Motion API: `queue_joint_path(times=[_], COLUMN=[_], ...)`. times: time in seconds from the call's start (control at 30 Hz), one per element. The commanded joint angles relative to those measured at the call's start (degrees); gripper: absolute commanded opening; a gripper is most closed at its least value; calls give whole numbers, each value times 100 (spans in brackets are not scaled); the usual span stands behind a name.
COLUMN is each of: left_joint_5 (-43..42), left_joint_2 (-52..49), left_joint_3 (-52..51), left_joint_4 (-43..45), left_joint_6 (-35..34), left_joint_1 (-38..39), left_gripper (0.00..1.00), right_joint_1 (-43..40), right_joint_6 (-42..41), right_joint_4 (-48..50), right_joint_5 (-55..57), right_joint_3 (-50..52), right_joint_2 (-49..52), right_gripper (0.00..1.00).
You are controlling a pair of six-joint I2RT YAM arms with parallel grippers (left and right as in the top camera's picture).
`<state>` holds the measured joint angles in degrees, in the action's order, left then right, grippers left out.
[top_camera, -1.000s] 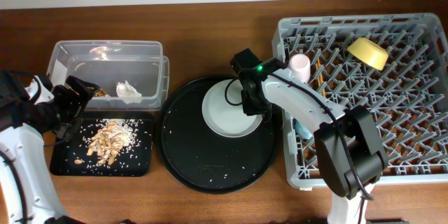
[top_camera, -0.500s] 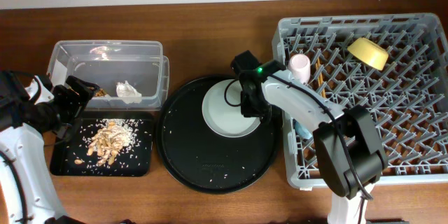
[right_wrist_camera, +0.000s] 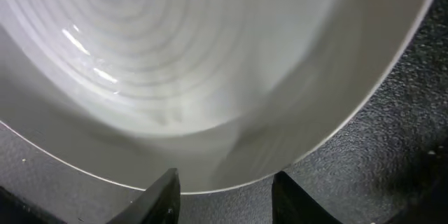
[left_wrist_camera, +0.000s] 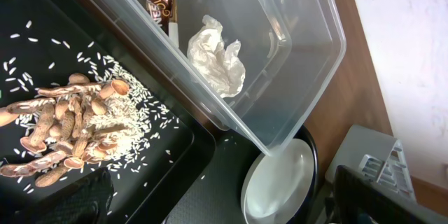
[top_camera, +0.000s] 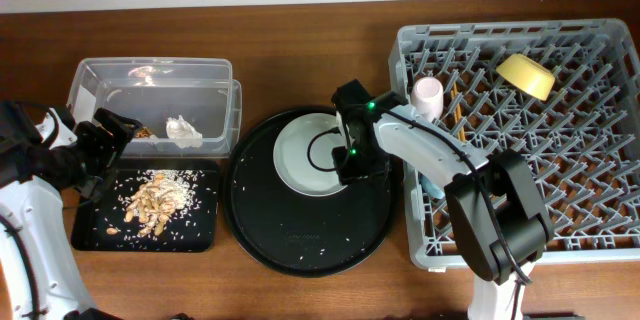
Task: Sort waste into correct bins and load items into the dishwasher rack
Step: 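Move the right gripper to the white plate and grasp its edge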
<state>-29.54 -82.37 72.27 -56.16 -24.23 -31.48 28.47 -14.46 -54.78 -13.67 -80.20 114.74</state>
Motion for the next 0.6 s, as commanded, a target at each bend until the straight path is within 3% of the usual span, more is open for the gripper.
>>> queue_joint_path(times=[0.0, 0.17, 0.57], left_joint_5=[4, 4, 4], left_joint_2=[63, 66, 66], left_joint_3=[0, 0, 0], left_joint_4=[7, 7, 7], left_joint_6=[-9, -9, -9], left_joint_1=[-9, -9, -9], left_gripper=[99, 99, 99], right_joint_1=[-201, -697, -699], right_joint_6=[201, 199, 155], right_joint_4=[50, 610, 1147], right_joint_5=[181, 221, 210], right_joint_3=[37, 39, 50], right_joint_2=[48, 50, 107], right_gripper=[41, 42, 42])
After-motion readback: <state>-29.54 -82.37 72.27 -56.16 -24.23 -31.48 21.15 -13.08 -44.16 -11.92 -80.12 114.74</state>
